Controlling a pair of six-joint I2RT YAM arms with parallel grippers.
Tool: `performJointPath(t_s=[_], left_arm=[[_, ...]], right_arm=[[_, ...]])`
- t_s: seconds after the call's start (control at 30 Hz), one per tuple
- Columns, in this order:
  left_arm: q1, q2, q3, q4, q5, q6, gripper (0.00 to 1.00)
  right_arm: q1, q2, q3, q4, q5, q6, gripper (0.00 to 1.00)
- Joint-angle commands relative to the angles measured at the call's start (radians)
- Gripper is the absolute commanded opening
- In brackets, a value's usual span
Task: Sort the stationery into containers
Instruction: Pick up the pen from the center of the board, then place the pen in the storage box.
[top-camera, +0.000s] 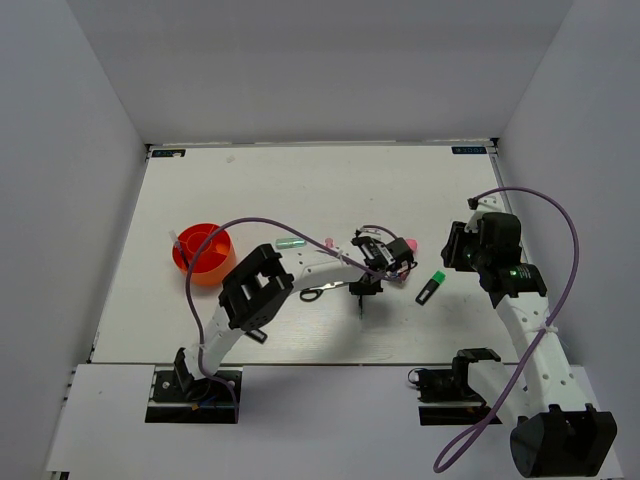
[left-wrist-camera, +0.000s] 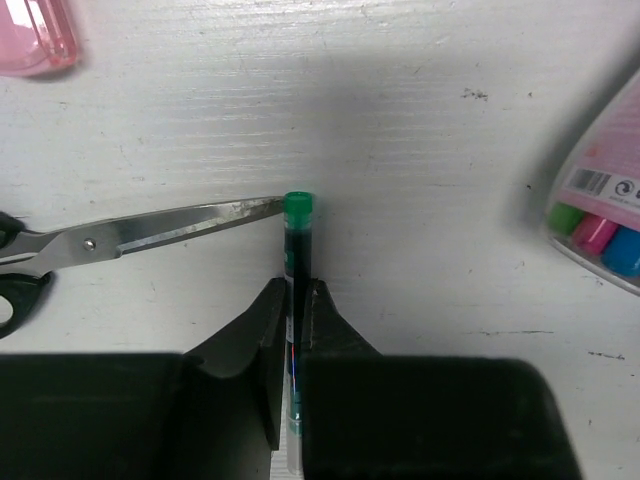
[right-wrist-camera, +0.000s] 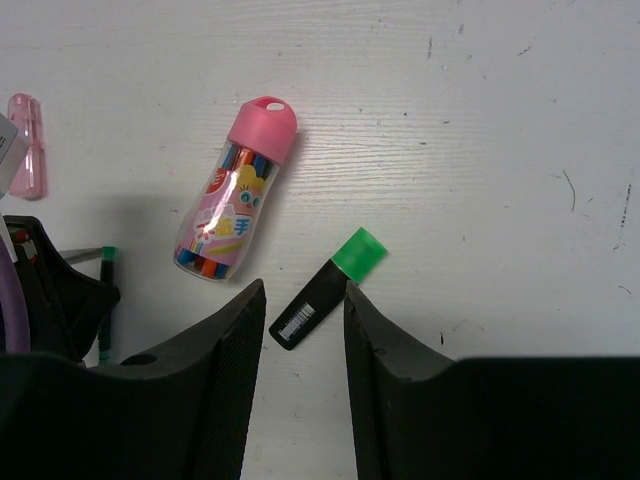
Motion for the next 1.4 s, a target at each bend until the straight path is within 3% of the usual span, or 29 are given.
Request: performJointPath(t_s=[0.0, 0.3, 0.53, 0.73, 0.77, 0.8, 0.87, 0.97, 1.03, 1.07, 1.1, 1.13, 1.17, 1.2, 1.23, 1.3, 1.37], left_arm=[[0.005, 0.073, -0.038, -0.062, 0.063, 0.003, 0.02], [-0.031, -0.117, -0.152, 0.03, 0.08, 0.066, 0.0], [-0.04, -0.465, -0.341, 0.056, -0.032, 0.119, 0.0], [0.014, -0.792, -0.518, 0.0, -0.254, 0.138, 0.0], [0.05, -0.909, -0.564, -0.011, -0.289, 0.135, 0.0], [0.066, -0.951, -0.622, -0.022, -0.396, 0.135, 0.0], [0.107, -1.034, -0.698, -0.022, -0.481, 0.145, 0.0], [0.15, -1.256, -0.785, -0.016, -0.742, 0.181, 0.0], [0.163, -1.378, -0.868, 0.085, -0.947, 0.303, 0.0], [0.169, -1.409, -0.89, 0.301, -1.013, 0.422, 0.0], [0.195, -1.459, -0.911, 0.42, -1.035, 0.511, 0.0], [0.213, -1.504, -1.018, 0.561, -1.044, 0.741, 0.0], [0.236, -1.519, -1.051, 0.901, -0.996, 0.944, 0.0], [0.32, -1.547, -1.093, 0.97, -0.963, 1.008, 0.0], [0.347, -1.549, -1.1, 0.996, -0.934, 1.067, 0.0], [0.475, -1.524, -1.07, 0.885, -0.911, 1.034, 0.0], [0.597, -1.506, -1.027, 0.713, -0.81, 0.881, 0.0]], right_arm=[[-0.004, -0.014, 0.023, 0.015, 0.0, 0.014, 0.41], [-0.006, -0.013, 0.02, 0.018, -0.011, 0.015, 0.41], [-0.006, -0.021, 0.017, 0.018, -0.033, 0.014, 0.42], [0.0, -0.019, 0.013, 0.018, -0.043, 0.011, 0.42], [-0.004, -0.016, 0.013, 0.018, -0.045, 0.008, 0.42], [-0.004, -0.021, 0.015, 0.018, -0.048, 0.009, 0.42], [-0.001, -0.019, 0.006, 0.03, -0.06, 0.002, 0.42], [-0.001, -0.025, -0.003, 0.041, -0.083, -0.003, 0.42], [0.002, -0.03, -0.011, 0.048, -0.102, -0.015, 0.42], [0.0, -0.03, -0.019, 0.058, -0.126, -0.02, 0.42], [0.0, -0.03, -0.022, 0.061, -0.131, -0.026, 0.42], [0.002, -0.022, -0.023, 0.061, -0.138, -0.025, 0.42], [0.0, -0.028, -0.025, 0.065, -0.146, -0.028, 0.42], [0.002, -0.027, -0.026, 0.068, -0.149, -0.028, 0.42], [0.0, -0.022, -0.028, 0.067, -0.151, -0.028, 0.42], [0.002, -0.018, -0.031, 0.065, -0.154, -0.031, 0.42], [0.0, -0.021, -0.033, 0.067, -0.16, -0.029, 0.42]])
